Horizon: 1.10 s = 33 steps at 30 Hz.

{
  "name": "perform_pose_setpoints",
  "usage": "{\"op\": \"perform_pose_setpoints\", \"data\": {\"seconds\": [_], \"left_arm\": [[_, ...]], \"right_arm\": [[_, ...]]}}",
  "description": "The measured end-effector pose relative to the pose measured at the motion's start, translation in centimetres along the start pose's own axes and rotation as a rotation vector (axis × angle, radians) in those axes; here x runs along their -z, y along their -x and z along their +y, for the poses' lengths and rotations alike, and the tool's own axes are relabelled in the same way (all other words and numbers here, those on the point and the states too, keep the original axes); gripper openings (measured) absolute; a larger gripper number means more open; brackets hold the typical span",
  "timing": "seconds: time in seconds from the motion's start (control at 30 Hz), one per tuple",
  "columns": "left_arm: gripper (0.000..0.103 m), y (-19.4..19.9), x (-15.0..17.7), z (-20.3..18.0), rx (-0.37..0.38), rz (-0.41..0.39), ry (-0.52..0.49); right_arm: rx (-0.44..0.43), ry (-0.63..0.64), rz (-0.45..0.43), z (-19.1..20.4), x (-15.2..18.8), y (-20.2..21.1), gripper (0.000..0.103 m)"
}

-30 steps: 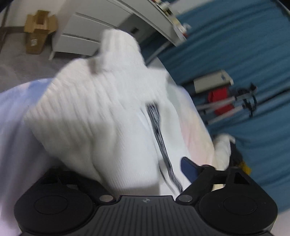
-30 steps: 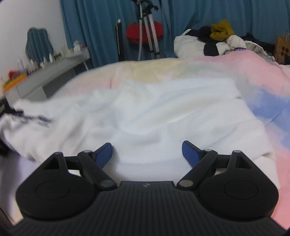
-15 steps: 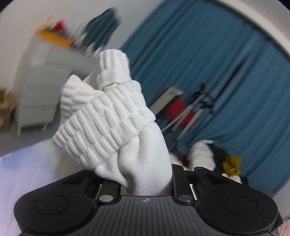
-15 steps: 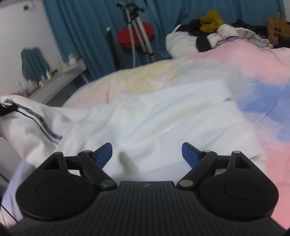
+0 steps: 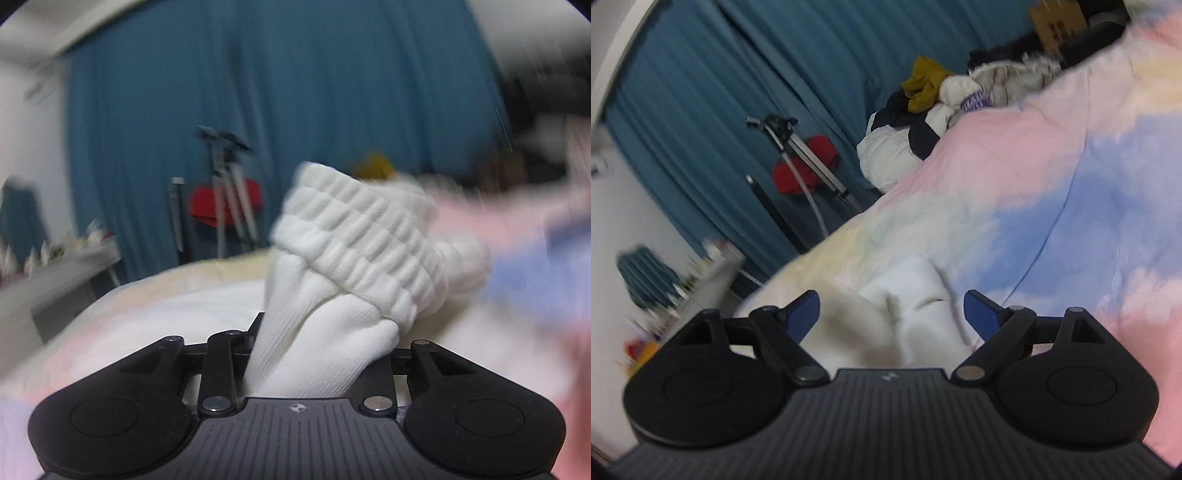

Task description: Fold clothes

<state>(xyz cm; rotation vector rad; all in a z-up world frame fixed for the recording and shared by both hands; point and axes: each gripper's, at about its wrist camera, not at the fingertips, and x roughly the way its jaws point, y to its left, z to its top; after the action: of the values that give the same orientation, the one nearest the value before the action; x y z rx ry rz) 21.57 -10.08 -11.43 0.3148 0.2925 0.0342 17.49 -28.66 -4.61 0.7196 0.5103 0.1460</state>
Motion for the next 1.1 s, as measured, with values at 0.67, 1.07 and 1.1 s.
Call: {"op": "perform_pose_setpoints", "data": {"seconds": [0.67, 1.07, 1.1], "left_arm": [[0.072, 5.4, 5.6, 6.1, 0.277, 0.078, -0.383], [0.020, 7.1, 1.8, 7.0, 0.309, -0.096, -0.168], [0.020, 7.9, 1.2, 7.0, 0.314, -0.127, -0.140]], "right_arm": [[-0.296, -0.072, 0.339, 0.0, 0.3, -12.4, 0.088], [-0.249, 0.113, 0.122, 4.6, -1.1, -9.6, 0.040], [-0.257, 0.137, 0.084, 5.2, -1.8, -8.7, 0.040]]}}
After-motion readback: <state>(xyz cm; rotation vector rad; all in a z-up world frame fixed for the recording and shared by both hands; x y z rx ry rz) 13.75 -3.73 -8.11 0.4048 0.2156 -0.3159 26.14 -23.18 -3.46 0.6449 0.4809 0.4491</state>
